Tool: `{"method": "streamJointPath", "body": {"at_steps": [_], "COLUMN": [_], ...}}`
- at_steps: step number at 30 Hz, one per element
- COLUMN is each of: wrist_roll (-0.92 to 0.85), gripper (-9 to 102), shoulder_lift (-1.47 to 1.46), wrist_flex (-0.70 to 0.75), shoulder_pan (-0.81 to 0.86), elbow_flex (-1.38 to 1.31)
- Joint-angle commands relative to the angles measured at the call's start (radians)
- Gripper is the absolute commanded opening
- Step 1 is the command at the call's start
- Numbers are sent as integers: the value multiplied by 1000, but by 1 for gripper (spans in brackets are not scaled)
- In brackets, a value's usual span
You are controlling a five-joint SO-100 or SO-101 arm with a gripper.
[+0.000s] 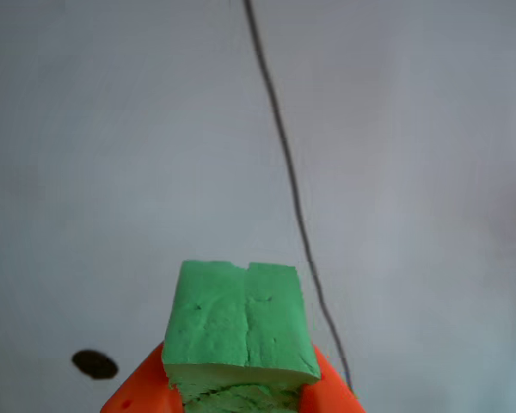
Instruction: Grasp the colored block, Place it on the black dot, and then return the arm to the default position.
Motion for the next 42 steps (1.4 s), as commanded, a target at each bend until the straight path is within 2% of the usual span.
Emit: {"method": "streamJointPath", "body": {"at_steps": [1,8,13,23,37,42], "wrist_roll": [38,124,196,301,285,265], "gripper": [0,0,0,0,0,0], "shoulder_lift": [-17,-152,-224,-385,-627,-716], "wrist_flex": [-46,-78,54,127,247,356], "shoulder_pan": [-63,-163,-235,-285,-253,-261], "elbow_flex": [-74,-183,-310,-518,-908,-1012]}}
